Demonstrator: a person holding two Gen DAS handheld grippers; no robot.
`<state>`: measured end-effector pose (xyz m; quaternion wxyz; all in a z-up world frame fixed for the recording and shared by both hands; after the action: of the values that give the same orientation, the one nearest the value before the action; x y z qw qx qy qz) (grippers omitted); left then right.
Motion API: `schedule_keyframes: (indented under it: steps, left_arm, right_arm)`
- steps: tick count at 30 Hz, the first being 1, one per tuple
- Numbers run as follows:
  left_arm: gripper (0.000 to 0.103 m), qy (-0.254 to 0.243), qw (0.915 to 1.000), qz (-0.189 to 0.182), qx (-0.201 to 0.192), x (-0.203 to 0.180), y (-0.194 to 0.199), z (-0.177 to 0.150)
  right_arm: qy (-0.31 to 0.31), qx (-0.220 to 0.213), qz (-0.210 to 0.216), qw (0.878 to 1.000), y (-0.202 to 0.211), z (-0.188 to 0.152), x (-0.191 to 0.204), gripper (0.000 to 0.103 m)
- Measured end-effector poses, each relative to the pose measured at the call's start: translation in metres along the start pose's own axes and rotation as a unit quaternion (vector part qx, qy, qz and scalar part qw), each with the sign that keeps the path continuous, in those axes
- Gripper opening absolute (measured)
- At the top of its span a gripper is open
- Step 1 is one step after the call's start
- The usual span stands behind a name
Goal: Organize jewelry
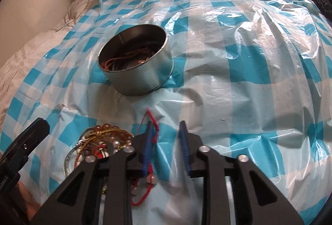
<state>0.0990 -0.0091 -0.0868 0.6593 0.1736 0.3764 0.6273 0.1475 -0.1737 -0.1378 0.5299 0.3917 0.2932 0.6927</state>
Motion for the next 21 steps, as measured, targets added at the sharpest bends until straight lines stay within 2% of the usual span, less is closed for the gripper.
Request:
schedule_keyframes:
  steps: [2, 5, 9, 13, 17, 18, 21]
  left_arm:
    - [0.057, -0.011, 0.9999, -0.003, 0.007, -0.005, -0.003, -0.002]
    - [0.061, -0.049, 0.9985, -0.015, 0.016, -0.022, -0.005, -0.009]
    - [0.065, -0.13, 0.991, -0.029, 0.016, -0.057, -0.005, -0.02]
    - [0.065, -0.2, 0.9794, -0.016, 0.02, -0.083, -0.011, -0.034]
    - [0.065, -0.23, 0.973, 0.007, 0.022, -0.092, -0.022, -0.039]
    - [0.062, -0.233, 0.9721, 0.01, 0.025, -0.092, -0.024, -0.04]
    - [0.038, -0.246, 0.9682, 0.017, 0.043, -0.094, -0.033, -0.046]
  right_arm:
    - [-0.027, -0.016, -0.021, 0.999, 0.011, -0.003, -0.022, 0.007]
    - [-0.071, -0.033, -0.019, 0.997, 0.026, -0.015, -0.05, 0.006]
    - [-0.115, -0.065, 0.033, 0.991, 0.038, -0.032, -0.066, 0.006]
    - [-0.18, -0.071, 0.099, 0.976, 0.035, -0.037, -0.082, 0.006]
    - [-0.182, -0.071, 0.103, 0.975, 0.035, -0.037, -0.083, 0.006]
    - [-0.184, -0.071, 0.105, 0.975, 0.035, -0.037, -0.082, 0.006]
    - [-0.187, -0.07, 0.109, 0.974, 0.036, -0.038, -0.081, 0.006]
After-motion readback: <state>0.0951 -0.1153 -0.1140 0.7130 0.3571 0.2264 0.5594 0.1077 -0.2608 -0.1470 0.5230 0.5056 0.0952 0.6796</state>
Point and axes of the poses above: each gripper's, at about its wrist camera, not at the fingertips, and y roughly against the way its jaws point, x to its left, z to its top, the point moved 9 cm from there along -y, roughly the way its jaws point, and after that the axes turned 3 degrees about y, right-handed, at the moved point
